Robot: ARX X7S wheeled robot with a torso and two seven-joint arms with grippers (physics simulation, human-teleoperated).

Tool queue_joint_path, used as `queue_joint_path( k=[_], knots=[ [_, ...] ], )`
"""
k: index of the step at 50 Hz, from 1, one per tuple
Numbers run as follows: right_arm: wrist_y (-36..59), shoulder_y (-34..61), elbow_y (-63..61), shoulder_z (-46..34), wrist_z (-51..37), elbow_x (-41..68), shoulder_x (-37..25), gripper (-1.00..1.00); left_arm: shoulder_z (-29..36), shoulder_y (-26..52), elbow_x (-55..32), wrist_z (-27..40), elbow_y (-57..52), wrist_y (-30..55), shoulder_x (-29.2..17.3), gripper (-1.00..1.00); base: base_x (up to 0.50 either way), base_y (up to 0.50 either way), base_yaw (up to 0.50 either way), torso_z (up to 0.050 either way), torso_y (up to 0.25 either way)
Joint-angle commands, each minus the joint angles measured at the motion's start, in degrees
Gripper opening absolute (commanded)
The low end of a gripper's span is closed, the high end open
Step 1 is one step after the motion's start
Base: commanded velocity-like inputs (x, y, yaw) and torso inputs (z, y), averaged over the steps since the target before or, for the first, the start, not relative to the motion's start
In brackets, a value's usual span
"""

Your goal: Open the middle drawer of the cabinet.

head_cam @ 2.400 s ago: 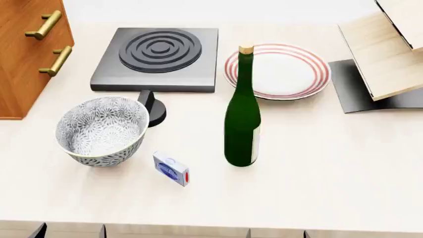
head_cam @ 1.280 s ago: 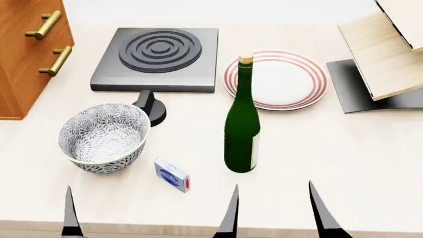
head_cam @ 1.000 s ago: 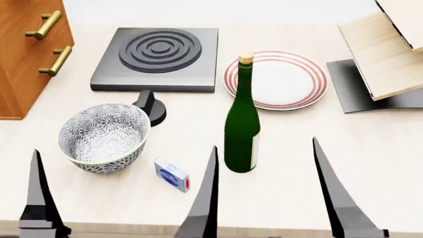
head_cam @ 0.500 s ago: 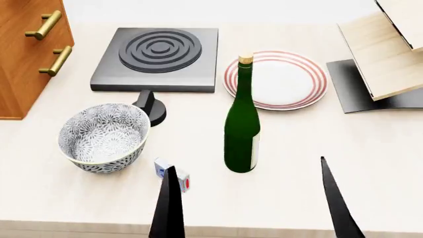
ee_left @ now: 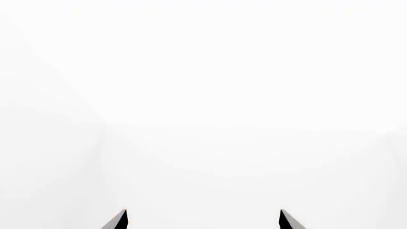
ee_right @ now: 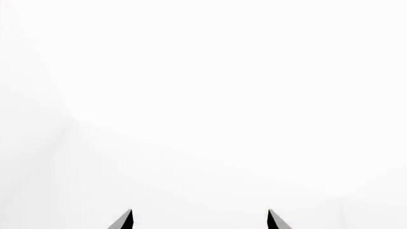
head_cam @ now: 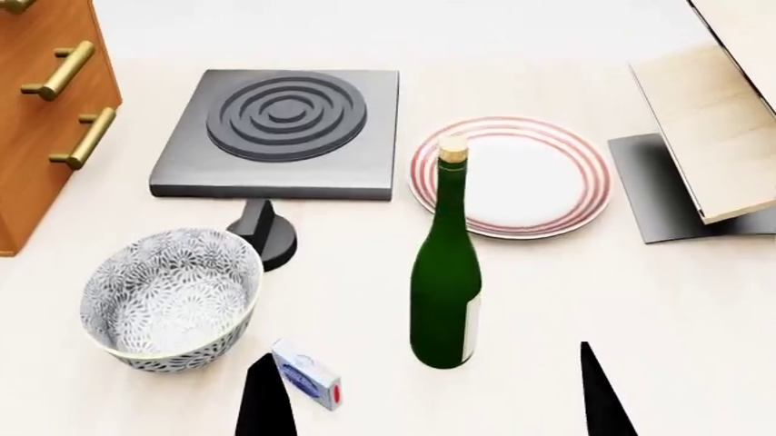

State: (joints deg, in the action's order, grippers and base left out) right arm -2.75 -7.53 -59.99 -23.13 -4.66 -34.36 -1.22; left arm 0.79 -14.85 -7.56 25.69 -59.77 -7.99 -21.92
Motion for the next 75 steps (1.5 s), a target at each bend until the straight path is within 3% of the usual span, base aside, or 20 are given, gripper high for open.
queue_joint_path(
  k=[1,8,10,12,14,16,18,21,23,29,31,34,40,42,48,50,52,58,61,75],
  knots=[
    [-2.42,-0.58,-0.01,1.97,0.89,-1.36,1.22,1.0,-5.27,-1.87,3.24,-8.09,-0.23,-0.39,7.55,1.0,0.5,0.0,0.0,0.0,0.0],
    [-2.13,-0.36,-0.01,1.63,0.99,-1.35,1.22,1.0,-1.91,-3.93,-2.25,-4.14,-0.23,-4.43,3.91,1.0,0.5,0.0,0.0,0.0,0.0],
    [-2.15,-0.49,-0.01,1.67,0.99,-1.33,1.22,1.0,-6.84,-1.39,6.5,-19.14,-0.23,-0.93,19.33,1.0,0.5,0.0,0.0,0.0,0.0],
    [-2.19,-0.43,-0.01,1.64,0.98,-1.31,1.22,1.0,2.11,-3.0,-4.27,-1.95,-0.23,-7.49,2.14,1.0,0.5,0.0,0.0,0.0,0.0],
    [-2.19,-0.46,-0.01,1.59,1.05,-1.33,1.22,1.0,-6.94,-1.4,7.0,-19.14,-0.23,-1.18,19.33,1.0,0.5,0.0,0.0,0.0,0.0],
    [-2.03,-0.35,-0.01,1.56,1.1,-1.34,1.22,1.0,-0.63,-4.22,-2.57,-1.95,-0.23,-5.81,2.14,1.0,0.5,0.0,0.0,0.0,0.0],
    [-2.01,-0.23,-0.01,1.59,1.12,-1.32,1.22,1.0,-6.97,-1.55,7.27,-19.14,-0.23,-1.56,19.33,1.0,0.5,0.0,0.0,0.0,0.0],
    [-1.87,-0.21,-0.01,1.63,1.2,-1.24,1.22,1.0,5.2,-2.0,-4.48,5.45,-0.23,-10.04,-5.5,1.0,0.5,0.0,0.0,0.0,0.0],
    [-2.04,-0.28,-0.01,1.68,1.18,-1.28,1.22,1.0,-7.08,-1.83,7.18,-11.74,-0.23,-1.92,11.69,1.0,0.5,0.0,0.0,0.0,0.0],
    [-2.14,-0.31,-0.01,1.67,1.23,-1.33,1.22,1.0,-2.07,-5.09,-1.53,-1.56,-0.23,-5.61,1.41,1.0,0.5,0.0,0.0,0.0,0.003],
    [-2.23,-0.32,-0.01,1.7,1.26,-1.38,1.22,1.0,-7.12,-1.62,7.25,-18.74,-0.23,-1.69,18.6,1.0,0.5,0.0,0.0,0.0,0.0],
    [-2.21,-0.27,-0.01,1.69,1.33,-1.54,1.22,1.0,5.33,-2.15,-4.52,6.35,-0.23,-10.5,-6.49,1.0,0.5,0.0,0.0,0.0,0.0],
    [-2.64,-0.53,-0.01,1.81,1.27,-1.62,1.22,1.0,-7.13,-2.01,7.09,-15.83,-0.23,-2.15,15.48,1.0,0.5,0.0,0.0,0.0,0.002],
    [-2.77,-0.6,-0.01,1.82,1.28,-1.57,1.22,1.0,-1.85,-5.43,-1.91,1.16,-0.23,-6.22,-1.53,1.0,0.5,0.0,0.0,0.0,0.0],
    [-2.92,-0.77,-0.01,1.84,1.41,-1.56,1.22,1.0,-7.15,-2.19,7.04,-18.18,-0.23,-2.22,17.94,1.0,0.5,0.0,0.0,0.0,0.0],
    [-2.95,-0.75,-0.01,1.85,1.45,-1.49,1.22,1.0,-2.13,-5.68,-1.75,-1.0,-0.23,-6.26,0.75,1.0,0.5,0.0,0.0,0.0,0.0],
    [-2.83,-0.73,-0.01,1.73,1.58,-1.54,1.22,1.0,-7.23,-2.04,7.04,-18.18,-0.23,-2.08,17.94,1.0,0.5,0.0,0.0,0.0,0.0],
    [-2.72,-0.49,-0.01,1.14,1.73,-2.35,1.22,1.0,-2.48,-5.24,-1.44,-1.33,-0.23,-5.31,0.97,1.0,0.46,0.0,0.0,0.0,0.0],
    [-2.65,-0.26,-0.01,0.65,1.9,-3.22,1.22,1.0,-7.7,-2.1,7.52,-20.97,-0.23,-1.85,20.71,1.0,0.08,0.0,0.0,0.0,0.0],
    [-0.23,0.61,-0.01,-0.33,2.64,-3.86,1.22,1.0,-13.15,17.1,17.14,-32.7,-0.23,14.27,21.89,1.0,0.0,0.0,0.0,0.0,0.0]
  ],
)
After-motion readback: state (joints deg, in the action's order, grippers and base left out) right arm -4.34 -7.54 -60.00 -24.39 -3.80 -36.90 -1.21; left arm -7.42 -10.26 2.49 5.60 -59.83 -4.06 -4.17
